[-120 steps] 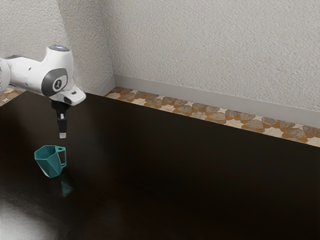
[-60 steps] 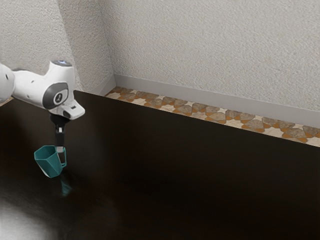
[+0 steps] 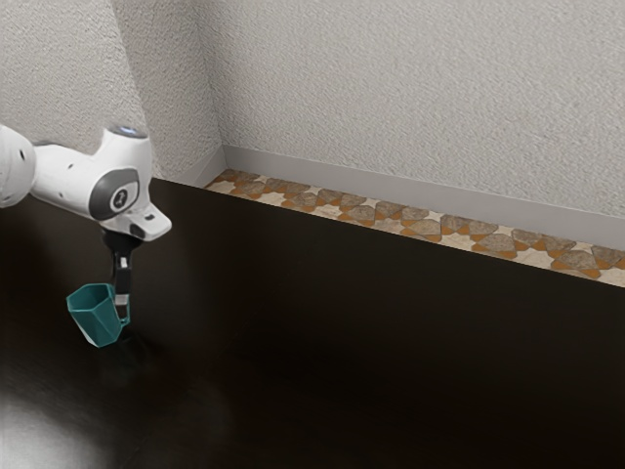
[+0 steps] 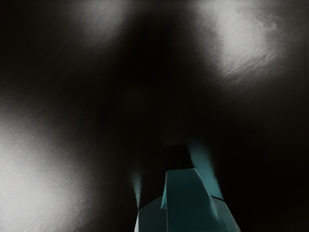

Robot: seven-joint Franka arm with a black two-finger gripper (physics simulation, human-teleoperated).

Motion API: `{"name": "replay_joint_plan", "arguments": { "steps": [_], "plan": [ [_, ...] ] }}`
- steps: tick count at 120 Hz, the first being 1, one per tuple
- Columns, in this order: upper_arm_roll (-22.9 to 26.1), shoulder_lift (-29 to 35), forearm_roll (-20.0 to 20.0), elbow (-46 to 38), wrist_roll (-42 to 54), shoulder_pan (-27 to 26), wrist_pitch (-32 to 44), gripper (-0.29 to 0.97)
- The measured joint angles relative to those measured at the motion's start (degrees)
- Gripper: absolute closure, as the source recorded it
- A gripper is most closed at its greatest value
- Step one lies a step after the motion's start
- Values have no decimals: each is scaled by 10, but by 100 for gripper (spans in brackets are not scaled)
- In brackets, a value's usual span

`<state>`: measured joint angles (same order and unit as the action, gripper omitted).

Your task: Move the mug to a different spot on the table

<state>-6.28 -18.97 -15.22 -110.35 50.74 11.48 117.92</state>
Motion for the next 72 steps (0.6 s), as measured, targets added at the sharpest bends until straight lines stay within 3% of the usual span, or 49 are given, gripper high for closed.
{"name": "replay_joint_plan", "arguments": {
  "steps": [24,72],
  "plan": [
    [-15,-1,1,-9,-15,-10,1,18],
    [-23,-11,1,-10,-33,-22,10,50]
  ]
}}
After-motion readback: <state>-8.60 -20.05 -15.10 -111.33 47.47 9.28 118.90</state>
